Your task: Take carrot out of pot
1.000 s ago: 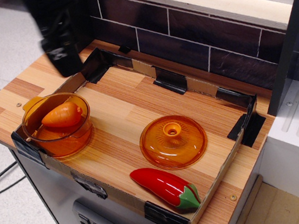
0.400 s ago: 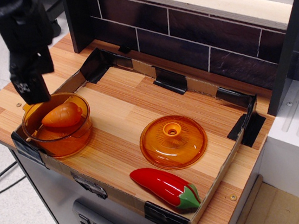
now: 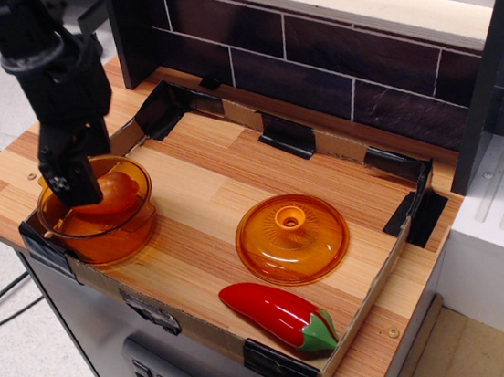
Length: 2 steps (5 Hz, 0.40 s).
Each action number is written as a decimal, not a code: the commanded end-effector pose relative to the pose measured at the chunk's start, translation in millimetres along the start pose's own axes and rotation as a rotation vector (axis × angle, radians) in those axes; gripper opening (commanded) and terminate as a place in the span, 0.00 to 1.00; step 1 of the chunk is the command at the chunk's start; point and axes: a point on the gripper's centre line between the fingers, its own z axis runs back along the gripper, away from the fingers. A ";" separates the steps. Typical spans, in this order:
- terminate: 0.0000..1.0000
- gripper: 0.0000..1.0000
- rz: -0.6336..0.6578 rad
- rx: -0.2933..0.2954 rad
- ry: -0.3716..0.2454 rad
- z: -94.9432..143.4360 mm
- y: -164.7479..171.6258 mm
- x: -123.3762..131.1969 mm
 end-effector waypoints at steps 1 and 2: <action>0.00 1.00 -0.012 0.034 0.030 -11.2 3.9 6.5; 0.00 1.00 -0.008 0.027 0.049 -20.2 4.7 6.1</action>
